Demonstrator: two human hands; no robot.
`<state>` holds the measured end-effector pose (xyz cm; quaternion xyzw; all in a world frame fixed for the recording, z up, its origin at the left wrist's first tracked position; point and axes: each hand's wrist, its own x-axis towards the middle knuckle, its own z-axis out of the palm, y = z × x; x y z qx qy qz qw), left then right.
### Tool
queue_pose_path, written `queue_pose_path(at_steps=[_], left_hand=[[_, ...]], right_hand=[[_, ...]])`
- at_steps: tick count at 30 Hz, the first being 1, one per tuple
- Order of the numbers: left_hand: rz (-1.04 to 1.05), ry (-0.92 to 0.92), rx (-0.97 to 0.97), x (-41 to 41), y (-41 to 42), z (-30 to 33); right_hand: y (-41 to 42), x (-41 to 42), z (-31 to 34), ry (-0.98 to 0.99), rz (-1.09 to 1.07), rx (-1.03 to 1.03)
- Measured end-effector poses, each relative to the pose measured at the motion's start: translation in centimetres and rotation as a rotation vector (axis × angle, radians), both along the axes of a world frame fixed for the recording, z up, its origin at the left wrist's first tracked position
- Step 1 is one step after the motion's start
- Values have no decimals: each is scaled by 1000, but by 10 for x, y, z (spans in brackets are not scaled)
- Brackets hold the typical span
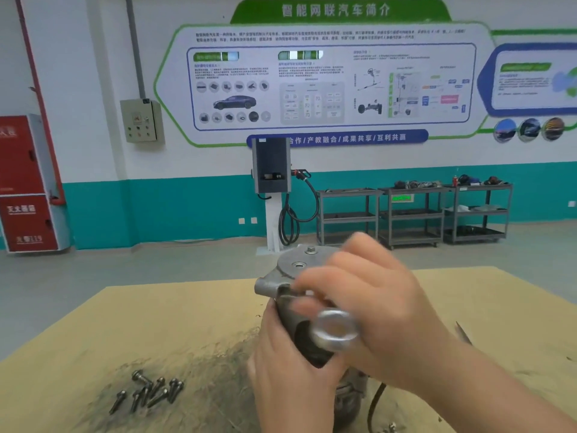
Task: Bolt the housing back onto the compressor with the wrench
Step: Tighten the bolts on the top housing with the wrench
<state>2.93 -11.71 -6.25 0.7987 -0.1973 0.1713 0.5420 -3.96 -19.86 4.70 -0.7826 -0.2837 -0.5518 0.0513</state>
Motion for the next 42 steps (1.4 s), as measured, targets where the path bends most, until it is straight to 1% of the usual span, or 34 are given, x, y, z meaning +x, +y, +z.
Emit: queue_pose_path(at_steps=[2, 3, 4, 6, 8, 10, 11, 12, 13, 15, 17, 19, 20, 21, 22, 23, 24, 25, 26, 27, 29, 30, 31, 32, 34, 35, 37, 38, 39, 40, 42], left_hand=[[-20, -25, 49, 2, 2, -6], [-39, -30, 48, 3, 3, -8], [-55, -31, 36, 3, 3, -9], [-65, -62, 28, 0, 5, -9], [-67, -98, 59, -2, 5, -9], [-65, -107, 119, -4, 5, -6], [-56, -110, 150, -4, 5, -4], [-36, -119, 187, -4, 5, -2], [-9, -133, 224, -5, 6, 0], [44, -158, 281, -6, 8, 7], [89, -210, 309, -3, 6, 6], [111, -236, 341, -4, 3, 3], [117, -235, 362, -5, 1, 2], [120, -225, 378, -8, 0, 2], [117, -209, 391, -11, -2, 2], [110, -193, 401, -13, -3, 1], [104, -184, 407, -16, -4, 1], [104, -182, 410, -17, -5, 1], [108, -181, 412, -17, -5, 0], [107, -178, 413, -17, -6, 0], [96, -163, 419, -17, -6, 0], [89, -153, 421, -17, -7, 1], [83, -147, 418, -17, -7, 0], [84, -147, 414, -16, -8, 0], [96, -155, 405, -15, -10, -1], [103, -157, 407, -15, -11, 0], [120, -164, 410, -14, -13, 0], [132, -172, 411, -14, -14, -1], [142, -181, 412, -15, -15, -1], [150, -188, 415, -15, -15, -1], [160, -189, 430, -16, -15, -2]], right_hand=[[22, 10, 22, 182, -221, -239], [33, 19, 34, 317, -308, -297], [41, 31, 45, 446, -373, -305], [48, 63, 64, 661, -460, -253], [42, 96, 82, 884, -532, -164], [21, 122, 94, 1095, -611, -23], [6, 130, 97, 1191, -658, 102], [-11, 133, 97, 1279, -688, 283], [-30, 131, 94, 1343, -688, 507], [-66, 114, 83, 1360, -625, 935], [-93, 88, 70, 1279, -503, 1243], [-103, 58, 53, 1063, -390, 1467], [-103, 45, 44, 897, -282, 1600], [-100, 32, 34, 717, -131, 1731], [-94, 17, 26, 554, 39, 1809], [-84, 1, 16, 423, 189, 1810], [-74, -13, 7, 338, 292, 1747], [-62, -25, 0, 291, 336, 1638], [-48, -37, -6, 265, 322, 1496], [-33, -45, -9, 239, 257, 1324], [-5, -50, -9, 167, 31, 930], [6, -48, -4, 166, -90, 715], [15, -43, 3, 200, -196, 510], [24, -33, 13, 283, -279, 344], [40, -5, 34, 489, -404, 76], [45, 14, 44, 547, -445, -33], [47, 54, 65, 674, -551, -144], [43, 76, 74, 761, -604, -145], [35, 96, 84, 867, -642, -103], [22, 115, 91, 992, -661, -18], [-7, 137, 98, 1229, -618, 252]])
